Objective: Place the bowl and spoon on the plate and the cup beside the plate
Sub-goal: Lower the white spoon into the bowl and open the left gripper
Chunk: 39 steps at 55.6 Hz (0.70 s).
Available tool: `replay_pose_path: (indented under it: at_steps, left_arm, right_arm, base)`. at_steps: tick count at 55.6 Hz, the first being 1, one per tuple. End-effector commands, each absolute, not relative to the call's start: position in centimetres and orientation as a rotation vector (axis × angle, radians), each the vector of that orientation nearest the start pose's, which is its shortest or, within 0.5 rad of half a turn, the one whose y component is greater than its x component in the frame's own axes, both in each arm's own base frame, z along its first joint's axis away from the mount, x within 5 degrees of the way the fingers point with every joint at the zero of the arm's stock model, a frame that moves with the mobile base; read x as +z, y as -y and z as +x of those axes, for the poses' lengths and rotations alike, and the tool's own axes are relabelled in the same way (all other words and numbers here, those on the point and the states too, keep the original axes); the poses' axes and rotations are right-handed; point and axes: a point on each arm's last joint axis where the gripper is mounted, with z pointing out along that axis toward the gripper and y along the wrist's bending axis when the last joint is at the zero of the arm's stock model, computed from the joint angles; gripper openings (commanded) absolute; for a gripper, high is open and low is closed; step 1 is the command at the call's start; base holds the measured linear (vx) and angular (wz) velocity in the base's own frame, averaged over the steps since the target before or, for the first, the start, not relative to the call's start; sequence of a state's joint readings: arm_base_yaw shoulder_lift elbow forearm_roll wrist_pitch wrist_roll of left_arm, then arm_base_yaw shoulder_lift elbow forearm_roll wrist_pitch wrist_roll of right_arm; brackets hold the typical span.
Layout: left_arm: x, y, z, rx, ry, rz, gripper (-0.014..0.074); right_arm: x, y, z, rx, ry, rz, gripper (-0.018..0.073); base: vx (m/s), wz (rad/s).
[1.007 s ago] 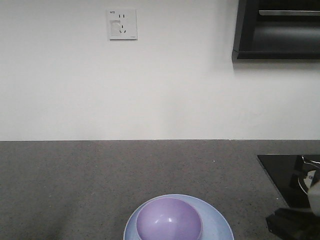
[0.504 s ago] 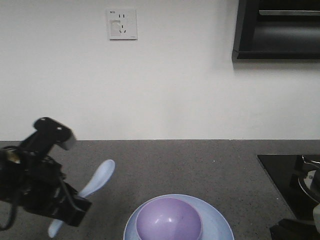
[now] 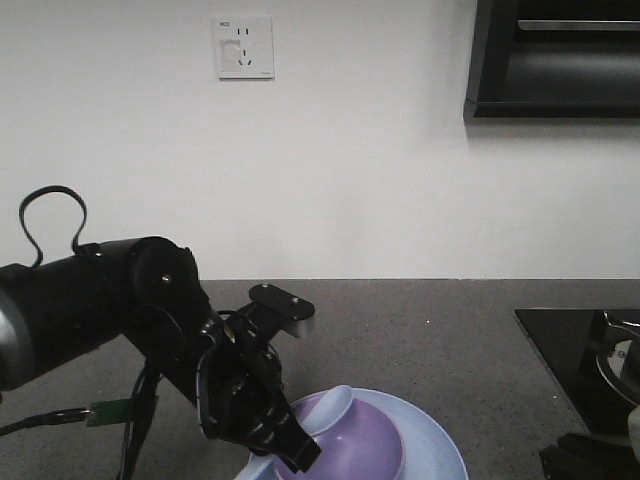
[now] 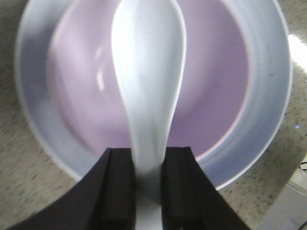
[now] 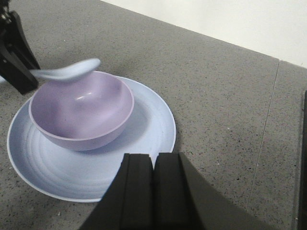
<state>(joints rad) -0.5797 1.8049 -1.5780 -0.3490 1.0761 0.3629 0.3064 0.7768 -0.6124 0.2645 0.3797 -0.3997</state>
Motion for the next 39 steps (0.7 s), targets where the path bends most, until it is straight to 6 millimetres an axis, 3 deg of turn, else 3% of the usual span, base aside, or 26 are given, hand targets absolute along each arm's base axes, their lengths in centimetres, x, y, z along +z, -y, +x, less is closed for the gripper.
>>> replay_pose_path:
  at_steps: [1,12,31,39]
  left_arm:
    - [32.29,24.25,30.45,-0.572,-2.419,1.065,0.0017]
    - [32.42,24.86,30.27,-0.573,-2.382,1.075,0.0117]
    - [32.25,24.58,30.14,-0.539,-2.405,1.104,0.0440]
    - [32.73,24.59,30.16,-0.537,-2.394,1.107,0.0496]
  right_arm:
    - [32.98,-5.45,15.13,0.175,-1.843,-0.482,-0.0001]
    - [32.96,-5.46,15.12,0.175,-1.845,-0.483,-0.0001]
    - [32.96,-5.46,15.12,0.175,-1.845,-0.483,-0.0001]
    - [32.96,-5.46,15.12,0.175,-1.845,-0.483,-0.0001]
  base:
    - [0.00,0.00]
    - [0.00,0.00]
    - [0.00,0.00]
    - [0.00,0.00]
